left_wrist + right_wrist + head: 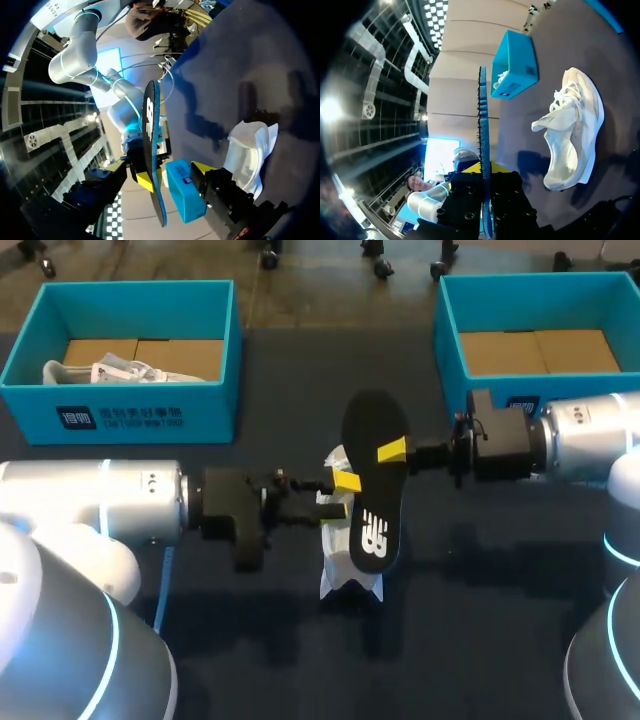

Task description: Take the shoe out of the shoebox, open the shoe tongue, remove and reinsert the insole, then place the shoe into the shoebox

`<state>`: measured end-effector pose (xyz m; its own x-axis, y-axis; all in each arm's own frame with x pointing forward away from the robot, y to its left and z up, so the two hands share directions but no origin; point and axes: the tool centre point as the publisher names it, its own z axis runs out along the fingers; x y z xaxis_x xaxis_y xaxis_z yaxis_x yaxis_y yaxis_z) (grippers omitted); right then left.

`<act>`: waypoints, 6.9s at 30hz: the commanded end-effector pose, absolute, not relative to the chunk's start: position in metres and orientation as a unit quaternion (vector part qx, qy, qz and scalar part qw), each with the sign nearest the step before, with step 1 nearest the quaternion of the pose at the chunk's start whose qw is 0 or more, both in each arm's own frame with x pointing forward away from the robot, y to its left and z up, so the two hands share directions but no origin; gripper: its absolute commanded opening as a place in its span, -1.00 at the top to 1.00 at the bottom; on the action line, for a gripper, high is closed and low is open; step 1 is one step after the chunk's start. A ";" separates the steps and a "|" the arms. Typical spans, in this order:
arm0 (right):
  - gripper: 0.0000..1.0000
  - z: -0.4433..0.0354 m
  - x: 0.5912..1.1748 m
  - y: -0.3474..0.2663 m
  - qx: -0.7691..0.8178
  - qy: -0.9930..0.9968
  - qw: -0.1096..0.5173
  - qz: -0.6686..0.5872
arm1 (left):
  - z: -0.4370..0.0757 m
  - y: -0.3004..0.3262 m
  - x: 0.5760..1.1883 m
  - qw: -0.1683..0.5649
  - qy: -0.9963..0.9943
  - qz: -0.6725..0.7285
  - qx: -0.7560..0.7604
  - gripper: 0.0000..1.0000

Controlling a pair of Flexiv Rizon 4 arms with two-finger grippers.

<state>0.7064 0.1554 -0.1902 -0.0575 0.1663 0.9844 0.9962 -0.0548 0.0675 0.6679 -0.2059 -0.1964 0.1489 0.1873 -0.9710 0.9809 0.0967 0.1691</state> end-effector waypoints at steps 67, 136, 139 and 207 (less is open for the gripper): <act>1.00 -0.214 0.711 0.175 -0.550 -0.545 0.430 -0.464 | -0.152 -0.202 0.709 0.260 0.683 -0.132 0.669 -1.00; 1.00 -0.212 0.727 0.187 -0.529 -0.583 0.454 -0.417 | -0.154 -0.198 0.722 0.038 0.723 -0.001 0.690 -1.00; 1.00 -0.212 0.727 0.187 -0.528 -0.582 0.452 -0.421 | -0.155 -0.197 0.725 0.041 0.722 -0.004 0.691 -1.00; 1.00 -0.200 0.713 0.183 -0.515 -0.550 0.457 -0.472 | -0.158 -0.132 0.717 0.472 0.511 -0.391 0.603 -1.00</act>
<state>0.7144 0.1827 -0.2002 -0.0492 0.1377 0.9892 0.9986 0.0281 0.0458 0.7165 -0.1344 -0.1532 0.1593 0.5125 -0.8438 0.9856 -0.0329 0.1661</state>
